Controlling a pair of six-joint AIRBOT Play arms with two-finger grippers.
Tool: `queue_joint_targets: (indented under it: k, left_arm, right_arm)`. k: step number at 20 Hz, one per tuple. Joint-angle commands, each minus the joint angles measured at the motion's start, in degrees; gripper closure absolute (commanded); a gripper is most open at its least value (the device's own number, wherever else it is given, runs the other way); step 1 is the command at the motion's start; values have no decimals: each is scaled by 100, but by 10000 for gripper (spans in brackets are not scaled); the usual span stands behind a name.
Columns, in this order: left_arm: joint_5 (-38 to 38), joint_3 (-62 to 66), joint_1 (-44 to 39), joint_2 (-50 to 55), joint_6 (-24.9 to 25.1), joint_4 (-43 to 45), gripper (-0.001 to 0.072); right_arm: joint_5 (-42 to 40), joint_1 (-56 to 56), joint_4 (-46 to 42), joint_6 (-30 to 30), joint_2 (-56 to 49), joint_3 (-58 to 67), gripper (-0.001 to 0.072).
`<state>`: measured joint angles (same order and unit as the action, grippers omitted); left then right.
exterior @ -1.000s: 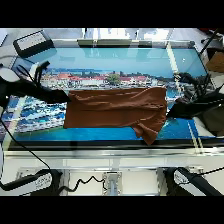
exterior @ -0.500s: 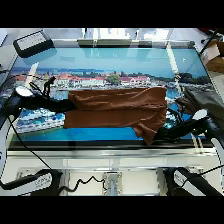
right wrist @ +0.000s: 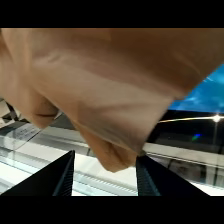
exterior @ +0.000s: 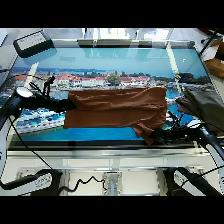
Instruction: Fold the shirts.
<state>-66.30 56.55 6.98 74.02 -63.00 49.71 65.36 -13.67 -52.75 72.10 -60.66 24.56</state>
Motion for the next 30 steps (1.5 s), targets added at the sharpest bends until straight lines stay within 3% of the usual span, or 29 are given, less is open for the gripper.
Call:
queue_joint_targets:
  k: [1, 6, 13, 15, 18, 20, 23, 26, 30]
  left_arm:
    - [33, -2, -2, 2, 7, 4, 172]
    - [37, -2, -2, 2, 7, 4, 172]
    - [138, -2, -2, 2, -20, 348, 173]
    - [177, -2, 2, 2, -168, 675, 173]
    - [162, -2, 66, 2, -302, 920, 174]
    - [46, -2, 260, 2, -291, 929, 174]
    - [-107, -17, 793, 48, -260, 848, 172]
    - [-153, -264, 1259, 116, -245, 660, 113]
    - [-205, -691, 1285, 295, -142, 603, 113]
  right_arm:
    - [68, -15, -522, 20, 4, -39, 264]
    - [76, -15, -693, 26, 4, -37, 265]
    - [-1071, 0, 103, -7, 2, -42, 279]
    - [-999, 0, 70, -11, 2, -42, 398]
    - [-782, 0, 46, -153, 2, -42, 413]
    - [-699, 0, 50, -422, 2, -42, 683]
    - [-673, 0, 55, -538, 2, -42, 678]
    - [-673, 0, 101, -621, 2, -42, 679]
    - [-680, 0, 109, -660, 2, -42, 678]
